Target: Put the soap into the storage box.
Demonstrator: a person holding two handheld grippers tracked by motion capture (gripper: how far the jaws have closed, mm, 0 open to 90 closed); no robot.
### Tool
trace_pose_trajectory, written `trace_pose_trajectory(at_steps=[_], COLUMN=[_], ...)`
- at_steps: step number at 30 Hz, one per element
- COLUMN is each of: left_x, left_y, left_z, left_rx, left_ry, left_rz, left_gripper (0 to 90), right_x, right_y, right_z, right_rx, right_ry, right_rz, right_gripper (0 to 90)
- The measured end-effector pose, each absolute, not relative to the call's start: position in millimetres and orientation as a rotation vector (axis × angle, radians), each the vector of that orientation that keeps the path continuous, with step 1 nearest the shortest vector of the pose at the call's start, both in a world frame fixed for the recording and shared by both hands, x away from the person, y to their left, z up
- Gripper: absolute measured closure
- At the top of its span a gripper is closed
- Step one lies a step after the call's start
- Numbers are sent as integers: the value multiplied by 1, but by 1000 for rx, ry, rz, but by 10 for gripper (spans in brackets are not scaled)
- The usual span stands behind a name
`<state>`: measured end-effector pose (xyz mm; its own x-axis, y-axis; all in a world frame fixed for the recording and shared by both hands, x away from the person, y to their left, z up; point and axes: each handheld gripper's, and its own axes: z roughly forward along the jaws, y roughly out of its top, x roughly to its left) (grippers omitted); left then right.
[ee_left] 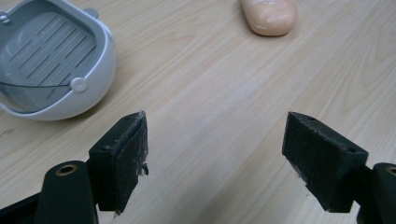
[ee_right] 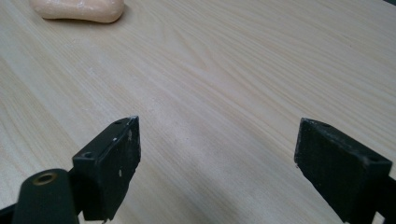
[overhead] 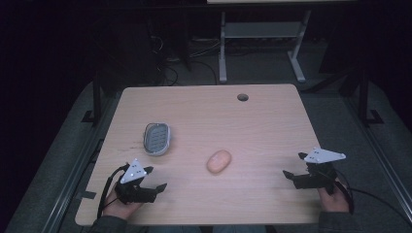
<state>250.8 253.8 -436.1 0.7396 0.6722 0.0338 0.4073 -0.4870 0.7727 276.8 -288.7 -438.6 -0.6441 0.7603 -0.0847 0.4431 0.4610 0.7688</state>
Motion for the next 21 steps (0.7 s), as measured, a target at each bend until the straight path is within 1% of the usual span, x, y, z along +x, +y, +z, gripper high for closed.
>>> trace_pose_trajectory(at_steps=[10,14,21], left_x=[257,258,265], left_y=[226,213,198], left_z=[-426,-423,-417], left_rx=[2181,2212,2217], left_ry=[765,724,698], left_rz=[374,389,367], left_gripper=[225,226,222], right_x=[275,275,275], right_y=[-291,-291,-292], right_z=[-438,-438,-438], right_rx=[1020,1018,1023], right_ry=[2288,2287,2283], right_rz=[1038,1038,1041], right_gripper=[140,140,140])
